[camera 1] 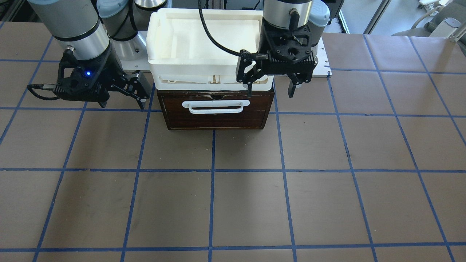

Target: Put scissors in drawer and close it

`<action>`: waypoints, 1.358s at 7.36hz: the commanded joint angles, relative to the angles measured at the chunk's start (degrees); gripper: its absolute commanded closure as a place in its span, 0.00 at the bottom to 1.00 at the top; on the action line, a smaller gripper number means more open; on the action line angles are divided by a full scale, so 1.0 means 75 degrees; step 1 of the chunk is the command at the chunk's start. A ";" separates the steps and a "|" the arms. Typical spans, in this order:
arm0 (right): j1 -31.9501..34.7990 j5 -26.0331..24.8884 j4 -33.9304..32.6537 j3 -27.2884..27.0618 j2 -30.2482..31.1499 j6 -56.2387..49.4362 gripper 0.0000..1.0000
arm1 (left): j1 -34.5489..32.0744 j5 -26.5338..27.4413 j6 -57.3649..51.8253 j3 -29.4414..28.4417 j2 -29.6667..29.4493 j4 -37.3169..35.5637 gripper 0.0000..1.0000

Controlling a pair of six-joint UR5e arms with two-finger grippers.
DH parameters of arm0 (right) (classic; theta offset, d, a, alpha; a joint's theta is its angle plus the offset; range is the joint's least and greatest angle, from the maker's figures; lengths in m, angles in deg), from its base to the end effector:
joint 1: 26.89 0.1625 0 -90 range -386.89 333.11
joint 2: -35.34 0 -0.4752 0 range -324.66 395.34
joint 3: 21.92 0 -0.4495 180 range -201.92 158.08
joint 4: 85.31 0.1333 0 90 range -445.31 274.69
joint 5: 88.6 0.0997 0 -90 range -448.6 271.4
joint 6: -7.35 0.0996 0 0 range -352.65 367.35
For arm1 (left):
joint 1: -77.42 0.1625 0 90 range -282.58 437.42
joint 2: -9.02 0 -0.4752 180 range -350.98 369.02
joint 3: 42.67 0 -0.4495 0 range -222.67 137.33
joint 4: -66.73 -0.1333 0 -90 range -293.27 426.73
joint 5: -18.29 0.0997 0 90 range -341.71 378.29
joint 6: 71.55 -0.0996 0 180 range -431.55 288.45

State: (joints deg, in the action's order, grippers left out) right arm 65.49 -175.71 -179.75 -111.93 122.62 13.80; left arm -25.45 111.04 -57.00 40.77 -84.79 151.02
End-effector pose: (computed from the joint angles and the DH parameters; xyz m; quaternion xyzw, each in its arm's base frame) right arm 0.1620 -0.5679 0.5193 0.0351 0.9990 -0.0129 0.0263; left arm -0.2576 -0.5503 0.5745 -0.0164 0.9969 -0.0773 0.0058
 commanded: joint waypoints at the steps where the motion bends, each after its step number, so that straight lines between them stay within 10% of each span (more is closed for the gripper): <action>1: 0.0000 -0.0047 -0.0133 -0.0010 -0.0001 -0.0005 0.00 | 0.0741 0.0008 -0.0970 0.0370 0.0273 -0.0024 0.00; 10: 0.0000 -0.0058 -0.0239 -0.0022 0.0022 0.0042 0.00 | 0.1635 -0.0108 -0.0921 0.1368 0.1411 -0.0001 0.00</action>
State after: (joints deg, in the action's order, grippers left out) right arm 65.49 -176.30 -181.38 -112.05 122.77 14.03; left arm -13.13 110.63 -64.50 50.46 -74.51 151.00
